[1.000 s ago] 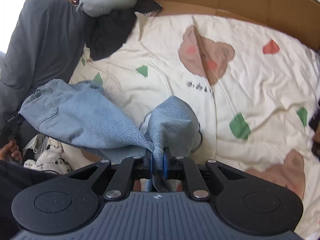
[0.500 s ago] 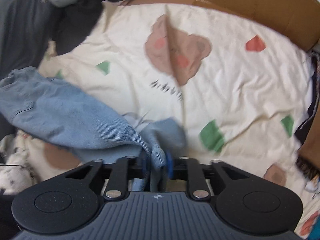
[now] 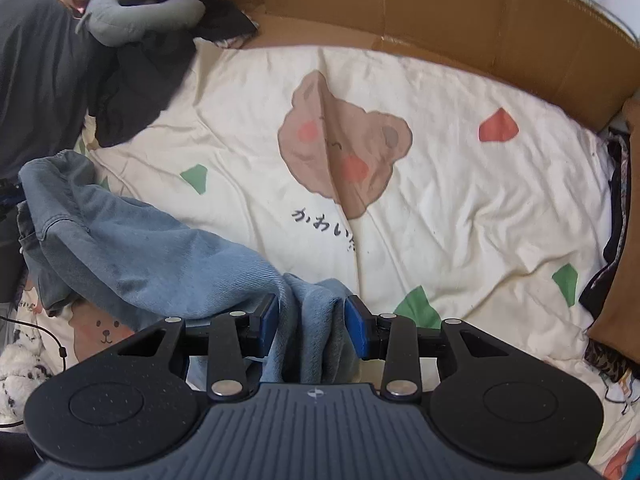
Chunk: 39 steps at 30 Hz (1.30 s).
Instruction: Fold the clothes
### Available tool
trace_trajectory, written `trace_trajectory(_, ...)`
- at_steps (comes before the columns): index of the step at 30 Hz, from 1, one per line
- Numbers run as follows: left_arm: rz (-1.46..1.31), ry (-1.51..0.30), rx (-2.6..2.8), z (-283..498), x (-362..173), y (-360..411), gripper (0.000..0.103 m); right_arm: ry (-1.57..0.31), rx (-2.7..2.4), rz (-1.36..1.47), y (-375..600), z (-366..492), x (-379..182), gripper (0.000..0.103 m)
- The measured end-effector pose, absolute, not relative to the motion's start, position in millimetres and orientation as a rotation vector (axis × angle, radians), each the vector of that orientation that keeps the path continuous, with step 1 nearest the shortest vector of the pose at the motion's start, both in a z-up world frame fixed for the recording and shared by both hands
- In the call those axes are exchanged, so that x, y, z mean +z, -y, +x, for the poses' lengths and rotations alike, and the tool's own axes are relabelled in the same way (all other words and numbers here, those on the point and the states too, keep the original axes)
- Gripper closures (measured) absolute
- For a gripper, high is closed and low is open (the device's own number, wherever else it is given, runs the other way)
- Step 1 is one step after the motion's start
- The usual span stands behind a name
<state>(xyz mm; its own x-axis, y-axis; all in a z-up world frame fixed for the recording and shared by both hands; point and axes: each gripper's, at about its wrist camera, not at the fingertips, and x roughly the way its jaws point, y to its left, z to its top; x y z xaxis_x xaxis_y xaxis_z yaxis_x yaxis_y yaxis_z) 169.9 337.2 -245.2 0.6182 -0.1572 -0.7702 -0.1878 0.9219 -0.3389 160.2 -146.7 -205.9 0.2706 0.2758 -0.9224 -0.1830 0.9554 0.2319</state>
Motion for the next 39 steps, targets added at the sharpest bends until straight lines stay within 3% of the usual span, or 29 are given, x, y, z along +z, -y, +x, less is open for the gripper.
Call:
trace_trajectory(3,-0.398,-0.893,0.023,155.8,-234.5,-343.8,0.055,-1.232,0.312,0.08,145.4,156.7,-197.0,0.06)
trace_trajectory(7,-0.379,-0.846,0.059,128.7,-218.2,-355.4,0.046,-1.216,0.323,0.087,142.9,148.6,-188.0,0.06)
trace_trajectory(15,-0.409,-0.919,0.136,110.9,-236.0,-377.3,0.044,-1.29,0.313,0.103,142.1,115.9,-201.3,0.059)
trace_trajectory(17,-0.406,-0.933,0.134,115.1,-242.2,-376.0,0.039,-1.316,0.293,0.11,144.7,106.8,-208.4,0.058)
trace_trajectory(21,-0.418,-0.938,0.122,123.3,-254.0,-376.2,0.033,-1.375,0.249,0.133,149.3,88.5,-227.1,0.04)
trace_trajectory(24,-0.408,-0.928,0.125,127.9,-260.7,-377.1,0.023,-1.429,0.236,0.164,147.6,75.9,-247.7,0.039)
trace_trajectory(31,-0.47,-0.926,0.104,139.1,-275.4,-383.8,0.025,-1.48,0.234,0.229,133.7,62.5,-291.8,0.037)
trace_trajectory(33,-0.496,-0.921,0.103,139.1,-277.2,-386.8,0.033,-1.48,0.232,0.26,132.4,61.2,-301.9,0.037)
trace_trajectory(35,-0.501,-0.918,0.105,138.5,-276.2,-390.1,0.049,-1.471,0.243,0.276,132.2,61.0,-305.4,0.049)
trace_trajectory(37,-0.501,-0.916,0.108,137.6,-274.3,-393.4,0.063,-1.467,0.262,0.254,132.3,63.0,-303.8,0.099)
trace_trajectory(39,-0.506,-0.904,0.11,136.1,-270.3,-398.4,0.076,-1.457,0.273,0.22,136.6,67.2,-297.7,0.1)
